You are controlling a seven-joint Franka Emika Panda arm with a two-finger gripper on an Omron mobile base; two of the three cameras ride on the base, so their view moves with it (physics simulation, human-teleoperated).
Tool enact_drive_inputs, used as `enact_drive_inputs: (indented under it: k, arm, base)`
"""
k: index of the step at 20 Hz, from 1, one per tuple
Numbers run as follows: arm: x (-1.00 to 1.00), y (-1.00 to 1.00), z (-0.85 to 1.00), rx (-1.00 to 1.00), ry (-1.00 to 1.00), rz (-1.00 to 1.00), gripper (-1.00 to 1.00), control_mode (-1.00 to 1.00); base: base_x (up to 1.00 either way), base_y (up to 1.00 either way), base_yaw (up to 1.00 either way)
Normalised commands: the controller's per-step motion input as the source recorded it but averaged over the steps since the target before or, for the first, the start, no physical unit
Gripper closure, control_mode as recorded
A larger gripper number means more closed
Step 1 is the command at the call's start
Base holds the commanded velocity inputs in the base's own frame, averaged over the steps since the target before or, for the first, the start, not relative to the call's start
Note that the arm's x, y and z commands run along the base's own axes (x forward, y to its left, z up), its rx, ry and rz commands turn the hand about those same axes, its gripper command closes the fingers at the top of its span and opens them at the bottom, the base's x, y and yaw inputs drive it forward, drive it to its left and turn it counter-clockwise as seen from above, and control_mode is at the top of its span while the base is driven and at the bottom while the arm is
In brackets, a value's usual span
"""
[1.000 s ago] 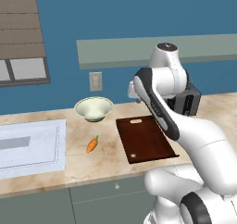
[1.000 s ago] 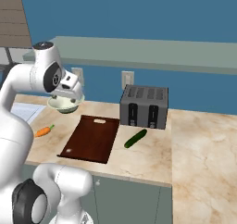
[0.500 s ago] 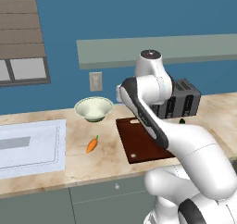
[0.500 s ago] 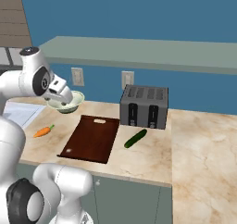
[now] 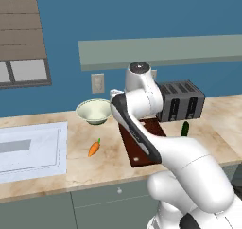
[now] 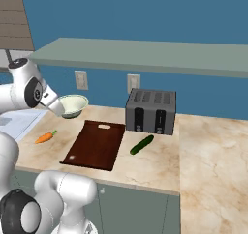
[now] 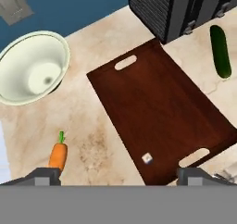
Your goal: Place the two vegetables and bowl onto the tray for setting up a vegetable dip station.
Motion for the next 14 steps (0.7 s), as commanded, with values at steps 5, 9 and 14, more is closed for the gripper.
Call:
enact_drive_inputs:
  k: [5, 9, 14]
  arm:
    - [0.13, 0.17, -0.23, 0.2, -0.06, -0.21, -1.0, -1.0]
    - [0.19, 0.11, -0.18, 0.16, -0.05, -0.09, -1.0, -1.0]
    - [0.19, 0.11, -0.19, 0.11, -0.04, -0.06, -1.0, -1.0]
  base:
    - [0.0, 0.0, 0.0]
    - [0.0, 0.0, 0.0]
    - [0.0, 0.0, 0.0]
